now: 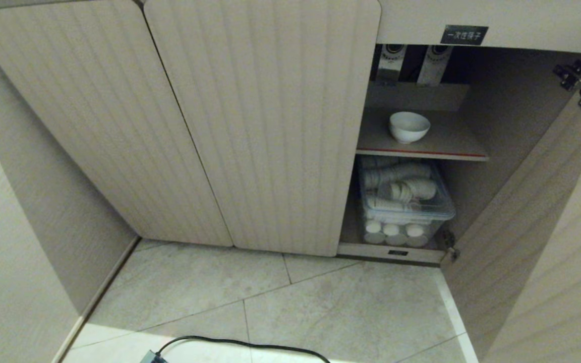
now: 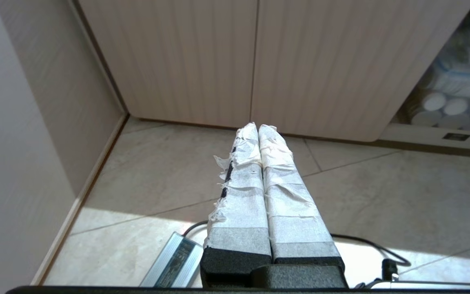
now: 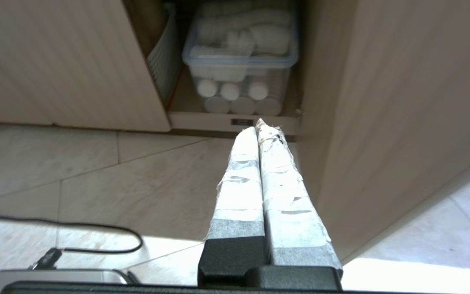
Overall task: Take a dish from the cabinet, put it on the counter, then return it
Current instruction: Close the cabinet door
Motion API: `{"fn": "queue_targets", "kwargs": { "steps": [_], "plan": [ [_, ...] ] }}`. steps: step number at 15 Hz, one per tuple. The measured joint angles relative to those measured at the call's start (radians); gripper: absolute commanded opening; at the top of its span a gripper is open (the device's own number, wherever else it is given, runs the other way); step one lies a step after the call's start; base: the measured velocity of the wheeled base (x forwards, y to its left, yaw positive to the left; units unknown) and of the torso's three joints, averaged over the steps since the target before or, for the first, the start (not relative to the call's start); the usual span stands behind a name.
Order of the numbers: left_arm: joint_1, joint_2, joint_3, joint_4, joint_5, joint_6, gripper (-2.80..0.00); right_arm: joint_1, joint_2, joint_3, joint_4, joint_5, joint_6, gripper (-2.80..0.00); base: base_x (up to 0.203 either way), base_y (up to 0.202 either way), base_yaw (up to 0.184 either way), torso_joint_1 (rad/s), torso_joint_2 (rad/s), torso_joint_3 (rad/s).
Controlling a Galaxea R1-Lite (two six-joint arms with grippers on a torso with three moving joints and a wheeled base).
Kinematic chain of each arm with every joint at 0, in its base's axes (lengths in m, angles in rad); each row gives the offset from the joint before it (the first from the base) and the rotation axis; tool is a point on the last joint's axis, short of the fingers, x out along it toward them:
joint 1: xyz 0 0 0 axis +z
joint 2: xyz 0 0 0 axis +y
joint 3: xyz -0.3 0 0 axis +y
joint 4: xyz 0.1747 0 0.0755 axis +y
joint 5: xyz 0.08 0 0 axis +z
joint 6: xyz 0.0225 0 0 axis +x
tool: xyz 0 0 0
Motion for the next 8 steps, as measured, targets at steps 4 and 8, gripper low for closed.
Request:
{"fn": "queue_targets", "kwargs": {
  "steps": [4,8],
  "plan": [
    [0.000,0.000,0.000,0.001,0.000,0.000,-2.80,0.000,0.000,0.000,-0.001,0.000,0.000,-2.80,-0.001,-0.144,-0.002,0.000,0.00,0.001],
    [0.000,0.000,0.000,0.000,0.000,0.000,-2.80,0.000,0.000,0.000,0.000,0.000,-0.001,-2.80,0.000,-0.177,0.000,0.003,0.00,-0.001]
  ]
}}
